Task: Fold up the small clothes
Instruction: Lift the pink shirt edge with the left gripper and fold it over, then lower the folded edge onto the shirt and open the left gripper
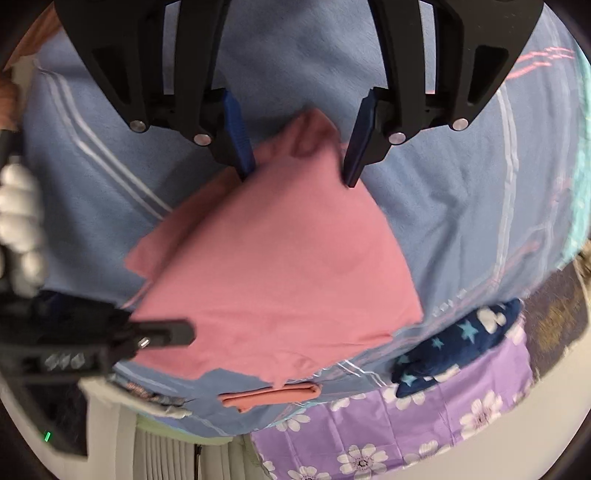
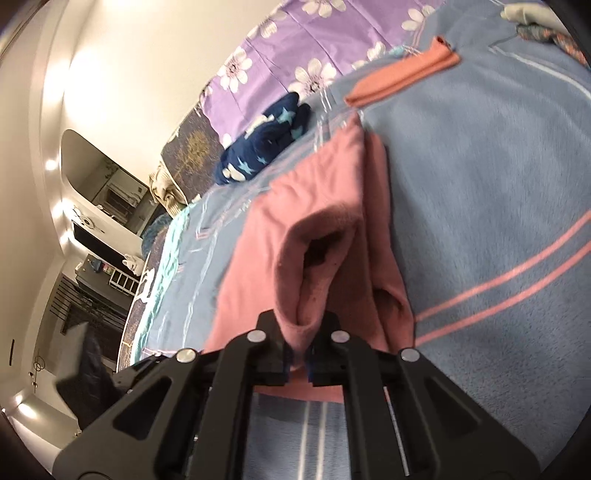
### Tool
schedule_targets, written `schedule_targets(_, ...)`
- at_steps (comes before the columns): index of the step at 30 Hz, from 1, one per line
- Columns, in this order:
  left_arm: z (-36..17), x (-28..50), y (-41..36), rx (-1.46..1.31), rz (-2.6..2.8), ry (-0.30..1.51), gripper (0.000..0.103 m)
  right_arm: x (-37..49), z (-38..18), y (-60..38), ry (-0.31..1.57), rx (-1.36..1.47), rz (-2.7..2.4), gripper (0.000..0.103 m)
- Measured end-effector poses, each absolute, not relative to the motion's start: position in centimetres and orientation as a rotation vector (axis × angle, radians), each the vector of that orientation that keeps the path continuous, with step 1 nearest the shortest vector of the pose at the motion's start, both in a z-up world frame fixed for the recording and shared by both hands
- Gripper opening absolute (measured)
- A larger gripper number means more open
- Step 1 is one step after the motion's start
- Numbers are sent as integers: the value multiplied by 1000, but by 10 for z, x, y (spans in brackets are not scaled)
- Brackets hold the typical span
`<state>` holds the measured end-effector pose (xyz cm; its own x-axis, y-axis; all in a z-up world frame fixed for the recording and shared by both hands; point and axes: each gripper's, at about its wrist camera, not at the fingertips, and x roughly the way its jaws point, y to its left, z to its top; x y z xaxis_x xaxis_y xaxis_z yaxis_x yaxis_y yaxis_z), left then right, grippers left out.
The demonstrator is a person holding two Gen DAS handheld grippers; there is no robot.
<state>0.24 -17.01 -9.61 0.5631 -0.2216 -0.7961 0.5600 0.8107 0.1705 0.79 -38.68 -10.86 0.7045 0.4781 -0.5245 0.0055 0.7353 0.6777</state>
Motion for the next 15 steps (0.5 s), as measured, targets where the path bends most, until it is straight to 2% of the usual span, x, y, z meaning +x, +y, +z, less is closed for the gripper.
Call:
schedule_targets(6,-101,9,-155,482,-330,852,50,7,-111,-391,762,723,282,4)
schedule_targets(12,-92,-3,-131,401,-323,857,50,2,-122,-399,789,786,282,4)
schedule_targets(15,-87,-9,-131,388,-356,851,34,1,-127,-398,803,789,277,4)
